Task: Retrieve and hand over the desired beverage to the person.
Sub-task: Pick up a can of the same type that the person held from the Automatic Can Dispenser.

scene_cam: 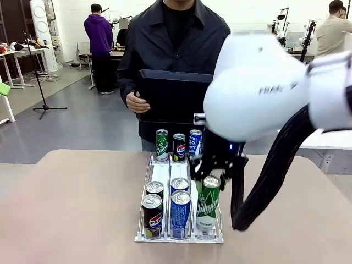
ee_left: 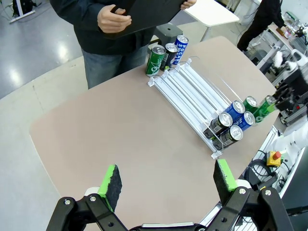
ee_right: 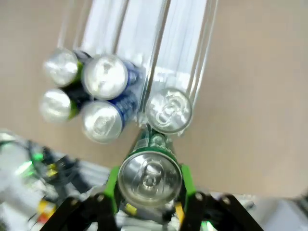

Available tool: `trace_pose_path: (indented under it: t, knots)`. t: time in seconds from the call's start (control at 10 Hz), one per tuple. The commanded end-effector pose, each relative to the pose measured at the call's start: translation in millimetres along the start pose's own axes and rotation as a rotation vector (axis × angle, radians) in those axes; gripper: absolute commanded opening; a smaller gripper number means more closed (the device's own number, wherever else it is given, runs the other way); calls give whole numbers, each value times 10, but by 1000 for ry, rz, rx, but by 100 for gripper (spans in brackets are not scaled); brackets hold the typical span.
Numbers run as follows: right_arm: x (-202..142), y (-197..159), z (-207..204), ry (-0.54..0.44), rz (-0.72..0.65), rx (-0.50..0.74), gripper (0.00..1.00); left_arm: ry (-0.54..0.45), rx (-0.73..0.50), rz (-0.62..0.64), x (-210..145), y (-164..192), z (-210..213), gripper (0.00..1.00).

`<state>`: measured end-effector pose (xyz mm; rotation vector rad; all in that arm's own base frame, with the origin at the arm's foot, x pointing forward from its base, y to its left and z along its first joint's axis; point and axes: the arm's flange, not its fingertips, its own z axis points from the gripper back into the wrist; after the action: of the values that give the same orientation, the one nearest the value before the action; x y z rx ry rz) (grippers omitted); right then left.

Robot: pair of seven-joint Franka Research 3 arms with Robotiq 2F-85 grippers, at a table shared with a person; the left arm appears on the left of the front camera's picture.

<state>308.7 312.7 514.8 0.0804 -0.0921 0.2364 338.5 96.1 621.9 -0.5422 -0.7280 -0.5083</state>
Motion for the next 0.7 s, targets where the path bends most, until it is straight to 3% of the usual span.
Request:
trace_pose_path:
  t: [0.0, 0.3, 0.6]
  knots:
    - [85, 39, 583, -53, -24, -11, 9, -12, -17, -16, -6, 17, 13, 100]
    - [191, 135, 1469, -119, -69, -47, 9, -12, -17, -16, -6, 17, 13, 100]
    - [357, 84, 1939, -120, -140, -60, 9, -12, -17, -16, -6, 17, 13, 100]
